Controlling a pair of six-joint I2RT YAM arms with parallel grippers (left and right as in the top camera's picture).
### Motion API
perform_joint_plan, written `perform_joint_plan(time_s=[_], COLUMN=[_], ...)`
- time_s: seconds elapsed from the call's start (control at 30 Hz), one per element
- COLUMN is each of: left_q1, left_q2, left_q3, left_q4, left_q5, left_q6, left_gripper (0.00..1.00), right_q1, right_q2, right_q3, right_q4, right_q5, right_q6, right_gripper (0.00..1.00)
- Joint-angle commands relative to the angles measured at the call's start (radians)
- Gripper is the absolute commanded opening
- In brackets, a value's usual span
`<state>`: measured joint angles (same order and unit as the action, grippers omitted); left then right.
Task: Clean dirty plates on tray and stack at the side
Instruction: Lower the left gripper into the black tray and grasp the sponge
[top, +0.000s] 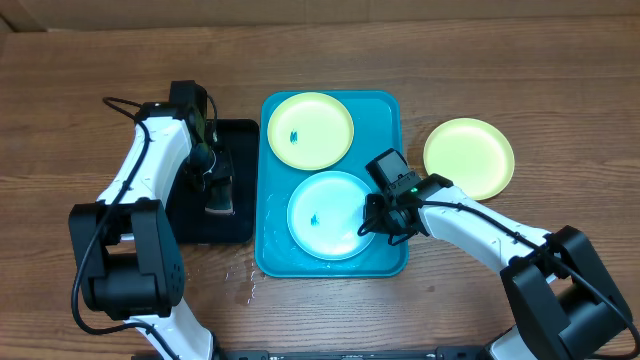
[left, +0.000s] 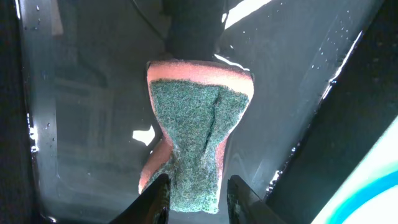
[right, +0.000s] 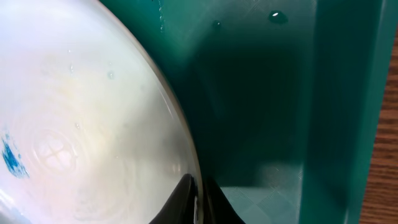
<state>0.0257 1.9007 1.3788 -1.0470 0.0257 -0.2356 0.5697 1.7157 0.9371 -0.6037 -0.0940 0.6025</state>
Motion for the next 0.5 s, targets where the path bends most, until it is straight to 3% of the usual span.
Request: perform_joint_plan(time_s=[0.0,0.3,0.37,0.47], left_q1=[-0.007,-0.007,-0.007,-0.007], left_q2=[0.009,0.009,0.009,0.009], left_q3=[-0.003,-0.037,-0.037,-0.037], left_q4=[-0.004,0.016,0.027,0.031], left_q5=[-0.01,-0.037,-0.044,-0.044], left_q6=[0.023,0.023,0.023,0.023], left_gripper=[0.31,0.29,0.19,0.17], right_q1=[-0.002,-0.002,-0.002,-0.002], right_q2=[-0.01,-0.01,-0.01,-0.01], right_q3=[0.023,0.023,0.023,0.023], right_q4=[0.003,0.003,0.003,0.003], right_q5=[-0.002,-0.002,-0.002,-0.002], right_q6=[0.003,0.003,0.003,0.003], right_gripper=[0.07,0.07,0.07,0.07])
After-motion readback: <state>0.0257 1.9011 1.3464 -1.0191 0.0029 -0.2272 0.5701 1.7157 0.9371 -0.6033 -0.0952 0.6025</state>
